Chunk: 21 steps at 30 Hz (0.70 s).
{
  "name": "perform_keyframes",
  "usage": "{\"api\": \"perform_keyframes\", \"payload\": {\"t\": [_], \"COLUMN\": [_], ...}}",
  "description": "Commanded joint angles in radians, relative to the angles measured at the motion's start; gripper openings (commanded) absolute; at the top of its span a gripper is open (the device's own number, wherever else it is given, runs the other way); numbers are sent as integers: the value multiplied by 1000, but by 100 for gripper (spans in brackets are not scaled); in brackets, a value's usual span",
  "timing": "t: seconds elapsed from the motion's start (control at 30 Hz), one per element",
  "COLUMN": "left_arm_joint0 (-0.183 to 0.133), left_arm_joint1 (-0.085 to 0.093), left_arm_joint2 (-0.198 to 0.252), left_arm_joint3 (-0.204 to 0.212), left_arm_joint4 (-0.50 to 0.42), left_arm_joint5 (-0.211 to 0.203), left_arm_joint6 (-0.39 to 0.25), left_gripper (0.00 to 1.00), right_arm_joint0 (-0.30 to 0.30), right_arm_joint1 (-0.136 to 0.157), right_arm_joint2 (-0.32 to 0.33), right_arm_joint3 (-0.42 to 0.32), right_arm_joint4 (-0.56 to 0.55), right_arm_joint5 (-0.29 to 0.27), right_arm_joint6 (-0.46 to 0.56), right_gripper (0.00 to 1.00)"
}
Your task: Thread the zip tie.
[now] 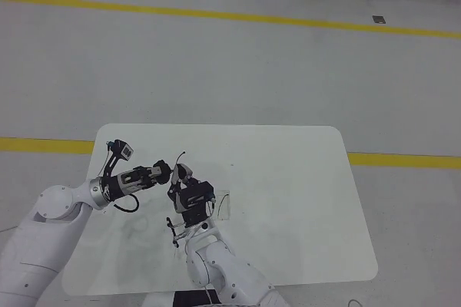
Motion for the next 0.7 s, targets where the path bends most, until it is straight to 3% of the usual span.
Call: {"api": "perform_keyframes", "payload": {"t": [0.0,0.67], "left_arm_joint0": [0,0], "left_arm_joint1": [0,0], "left_arm_joint2": [0,0], "left_arm_joint3": [0,0], "left_arm_joint4": [0,0], "left_arm_joint5": [0,0], "left_arm_joint6": [0,0], "left_gripper": [0,0], "right_arm_joint0": [1,-1], "right_arm_joint1": [0,-1], "right_arm_joint2": [-1,2], "right_arm_joint3": [1,4], "right_arm_joint4": [5,-17], "right_arm_joint5": [0,0], "right_arm_joint6": [1,10], "right_gripper": [0,0]}}
